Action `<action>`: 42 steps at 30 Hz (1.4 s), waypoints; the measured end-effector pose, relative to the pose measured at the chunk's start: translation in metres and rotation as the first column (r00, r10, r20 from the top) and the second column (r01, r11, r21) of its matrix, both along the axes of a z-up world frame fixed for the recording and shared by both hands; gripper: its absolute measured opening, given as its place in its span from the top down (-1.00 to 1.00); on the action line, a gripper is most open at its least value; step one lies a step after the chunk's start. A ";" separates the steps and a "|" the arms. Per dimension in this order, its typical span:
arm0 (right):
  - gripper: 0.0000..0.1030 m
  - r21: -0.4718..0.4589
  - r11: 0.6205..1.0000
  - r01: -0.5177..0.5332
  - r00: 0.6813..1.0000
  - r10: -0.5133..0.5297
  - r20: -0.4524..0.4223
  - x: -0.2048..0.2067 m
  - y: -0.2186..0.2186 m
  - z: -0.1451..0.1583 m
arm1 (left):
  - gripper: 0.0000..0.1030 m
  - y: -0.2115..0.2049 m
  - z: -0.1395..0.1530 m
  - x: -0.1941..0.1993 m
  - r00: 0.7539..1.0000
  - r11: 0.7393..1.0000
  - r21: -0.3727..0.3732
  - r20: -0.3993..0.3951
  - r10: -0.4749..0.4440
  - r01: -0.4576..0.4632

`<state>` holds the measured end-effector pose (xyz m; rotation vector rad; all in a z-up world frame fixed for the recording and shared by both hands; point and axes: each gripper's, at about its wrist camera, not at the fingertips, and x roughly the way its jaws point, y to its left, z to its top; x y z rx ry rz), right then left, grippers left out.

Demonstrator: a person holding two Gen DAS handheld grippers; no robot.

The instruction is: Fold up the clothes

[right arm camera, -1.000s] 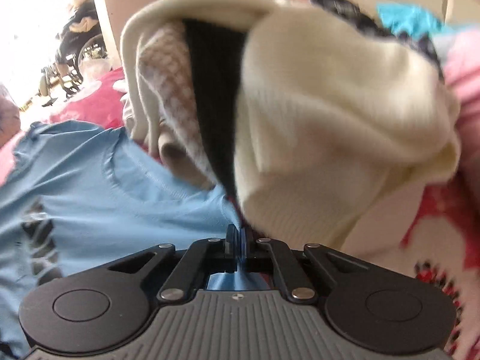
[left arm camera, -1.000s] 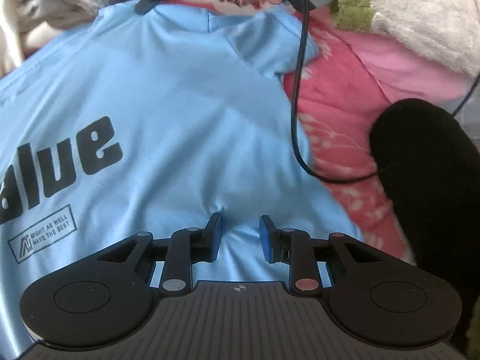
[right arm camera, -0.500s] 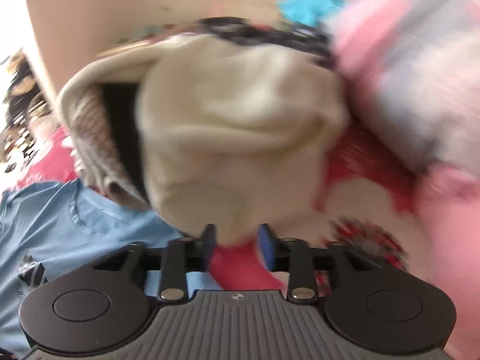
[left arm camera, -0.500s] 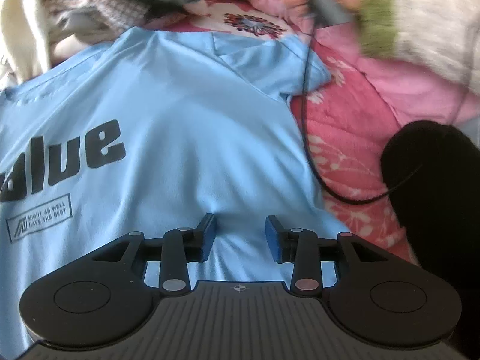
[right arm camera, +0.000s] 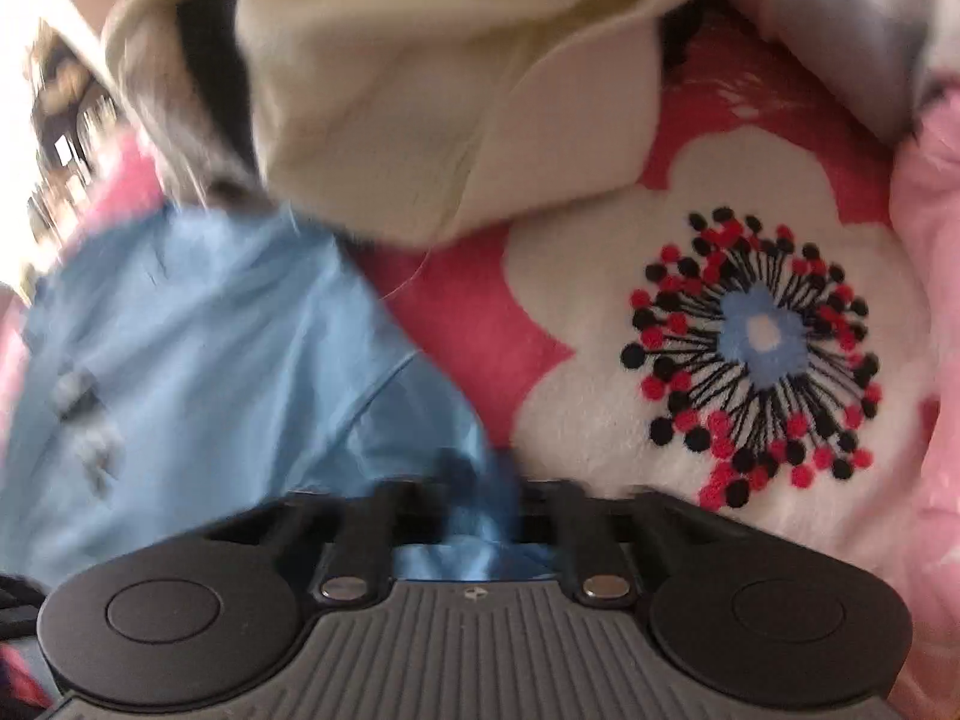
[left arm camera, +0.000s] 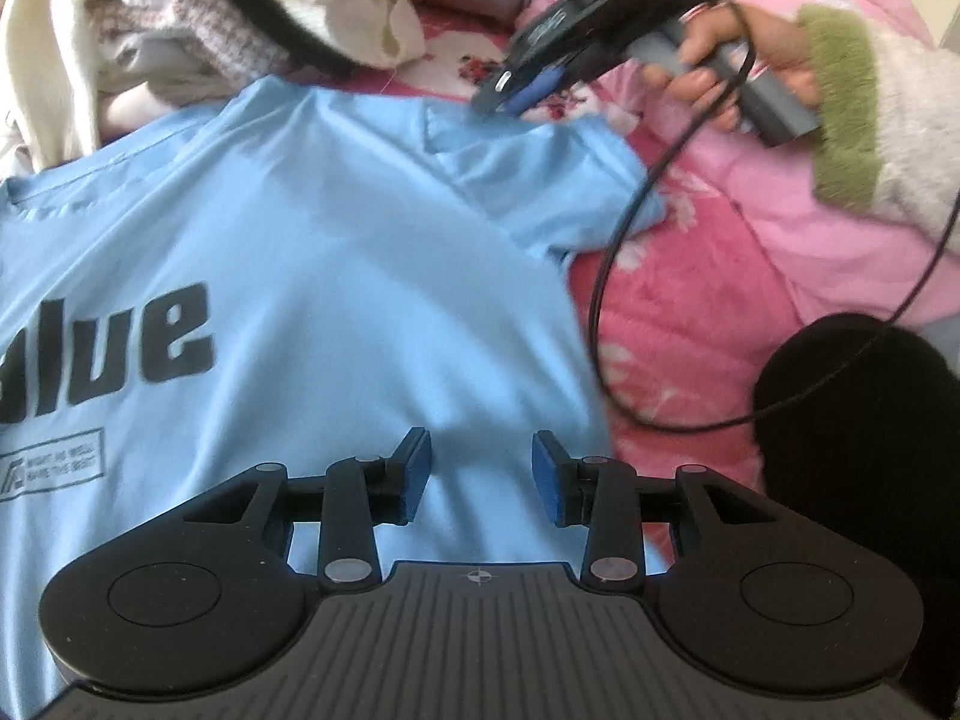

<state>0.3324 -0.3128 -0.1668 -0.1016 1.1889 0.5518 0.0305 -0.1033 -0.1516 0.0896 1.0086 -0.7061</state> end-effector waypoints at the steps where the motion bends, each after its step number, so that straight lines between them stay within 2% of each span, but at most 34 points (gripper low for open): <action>1: 0.96 -0.023 1.000 -0.008 0.999 0.009 0.035 -0.004 0.004 0.003 | 0.29 -0.002 0.001 -0.001 1.000 1.000 -0.007 0.013 -0.002 0.003; 4: 0.93 -0.067 0.996 0.059 0.975 -0.043 0.217 -0.014 0.001 0.020 | 0.29 -0.012 0.003 0.005 0.998 1.000 -0.020 0.065 -0.002 0.004; 5: 0.90 -0.029 0.993 0.115 0.973 -0.106 0.206 -0.012 -0.008 0.021 | 0.29 -0.015 0.004 0.007 0.997 1.000 -0.024 0.081 -0.003 0.005; 6: 0.88 0.008 0.985 0.171 0.967 -0.169 0.192 -0.011 -0.018 0.023 | 0.29 -0.019 0.002 0.011 0.996 1.000 -0.027 0.091 -0.006 0.008; 8: 0.42 0.080 0.956 0.281 0.944 -0.291 0.158 -0.008 -0.037 0.025 | 0.29 -0.026 -0.002 0.018 0.995 1.000 -0.023 0.103 -0.013 0.015; 10: 0.36 0.148 0.907 0.394 0.902 -0.412 0.128 -0.014 -0.059 0.038 | 0.29 -0.030 -0.007 0.024 0.995 0.999 -0.031 0.100 -0.020 0.023; 12: 0.24 0.179 0.887 0.427 0.891 -0.446 0.085 -0.027 -0.072 0.049 | 0.29 -0.034 -0.010 0.028 0.995 0.999 -0.041 0.098 -0.027 0.031; 16: -0.04 0.091 0.896 0.435 0.900 -0.429 -0.076 -0.062 -0.069 0.050 | 0.28 -0.038 -0.014 0.028 0.994 0.997 -0.057 0.103 -0.042 0.048; 20: -0.07 0.015 0.892 0.452 0.877 -0.441 -0.190 -0.093 -0.068 0.028 | 0.29 -0.041 -0.016 0.027 0.992 0.996 -0.064 0.115 -0.055 0.063; 22: -0.07 0.021 0.881 0.472 0.857 -0.453 -0.244 -0.104 -0.075 0.013 | 0.28 -0.040 -0.015 0.025 0.991 0.995 -0.068 0.119 -0.059 0.067; 24: -0.07 0.049 0.876 0.480 0.852 -0.453 -0.263 -0.110 -0.082 0.003 | 0.28 -0.039 -0.014 0.024 0.990 0.995 -0.068 0.124 -0.062 0.071; 25: 0.05 0.064 0.878 0.475 0.856 -0.444 -0.266 -0.114 -0.082 0.003 | 0.28 -0.039 -0.014 0.023 0.990 0.995 -0.068 0.127 -0.064 0.073; 26: 0.46 0.080 0.877 0.473 0.859 -0.439 -0.265 -0.118 -0.083 0.005 | 0.28 -0.039 -0.014 0.022 0.988 0.995 -0.062 0.137 -0.069 0.078; 27: 0.70 0.099 0.877 0.470 0.861 -0.431 -0.270 -0.121 -0.084 0.007 | 0.28 -0.041 -0.013 0.020 0.985 0.995 -0.052 0.156 -0.077 0.086; 28: 0.85 0.115 0.873 0.473 0.859 -0.429 -0.279 -0.121 -0.086 0.010 | 0.29 -0.042 -0.012 0.019 0.981 0.995 -0.041 0.175 -0.086 0.094; 29: 0.87 0.134 0.863 0.486 0.854 -0.437 -0.283 -0.121 -0.087 0.013 | 0.28 -0.044 -0.010 0.017 0.976 0.994 -0.029 0.194 -0.096 0.103; 33: 0.88 0.260 0.778 0.572 0.805 -0.472 -0.358 -0.115 -0.100 0.025 | 0.28 -0.058 -0.009 0.010 0.953 0.991 0.027 0.274 -0.133 0.130; 35: 0.88 0.349 0.692 0.632 0.763 -0.477 -0.436 -0.112 -0.108 0.027 | 0.28 -0.066 -0.010 0.009 0.943 0.990 0.046 0.300 -0.142 0.135; 39: 0.88 0.430 0.533 0.729 0.677 -0.469 -0.567 -0.109 -0.117 0.023 | 0.28 -0.081 -0.017 0.011 0.943 0.990 0.067 0.301 -0.141 0.127; 40: 0.88 0.435 0.515 0.738 0.668 -0.470 -0.576 -0.104 -0.118 0.021 | 0.28 -0.084 -0.019 0.013 0.943 0.990 0.077 0.304 -0.136 0.118; 42: 0.88 0.435 0.515 0.739 0.669 -0.482 -0.566 -0.104 -0.118 0.022 | 0.28 -0.090 -0.022 0.016 0.942 0.991 0.088 0.310 -0.125 0.102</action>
